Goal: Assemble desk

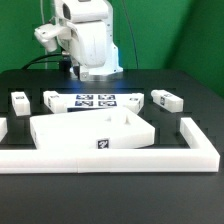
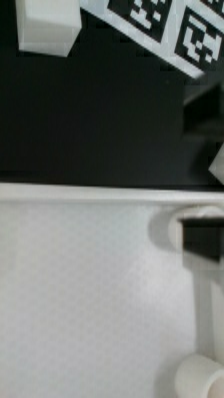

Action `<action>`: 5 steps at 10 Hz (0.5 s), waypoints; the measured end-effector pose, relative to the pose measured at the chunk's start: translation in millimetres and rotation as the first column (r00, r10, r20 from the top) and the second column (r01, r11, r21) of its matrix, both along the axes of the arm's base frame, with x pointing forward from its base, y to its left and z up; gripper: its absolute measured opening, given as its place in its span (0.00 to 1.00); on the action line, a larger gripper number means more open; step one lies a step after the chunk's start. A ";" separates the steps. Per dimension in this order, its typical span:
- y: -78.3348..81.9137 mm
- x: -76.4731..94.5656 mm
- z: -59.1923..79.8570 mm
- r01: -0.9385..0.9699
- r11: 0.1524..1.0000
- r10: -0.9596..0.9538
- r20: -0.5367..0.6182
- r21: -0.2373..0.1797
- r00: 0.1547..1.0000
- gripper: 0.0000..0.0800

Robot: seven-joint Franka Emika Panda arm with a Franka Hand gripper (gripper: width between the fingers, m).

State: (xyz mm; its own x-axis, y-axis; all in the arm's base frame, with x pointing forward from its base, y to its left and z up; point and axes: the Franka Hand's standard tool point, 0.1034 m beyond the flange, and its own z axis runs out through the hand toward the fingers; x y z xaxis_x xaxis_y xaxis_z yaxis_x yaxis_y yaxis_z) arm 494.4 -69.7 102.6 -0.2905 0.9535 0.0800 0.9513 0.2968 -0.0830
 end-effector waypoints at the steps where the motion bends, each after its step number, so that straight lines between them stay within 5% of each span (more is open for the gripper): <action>1: -0.6 -0.2 -0.3 0.001 1.000 -0.001 -0.001 0.000 1.000 0.46; 2: -2.5 -0.7 -3.7 -0.012 1.000 0.012 0.011 0.001 1.000 0.46; 3: -8.7 -8.6 -19.4 -0.027 1.000 0.027 0.035 0.002 0.999 0.71; 5: -17.3 -14.2 -47.8 -0.011 1.000 0.010 0.024 0.013 1.000 0.78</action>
Offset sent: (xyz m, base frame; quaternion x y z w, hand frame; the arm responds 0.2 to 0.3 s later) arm -0.0118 -0.0112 -0.0497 -0.0624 0.0229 -0.0479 0.9966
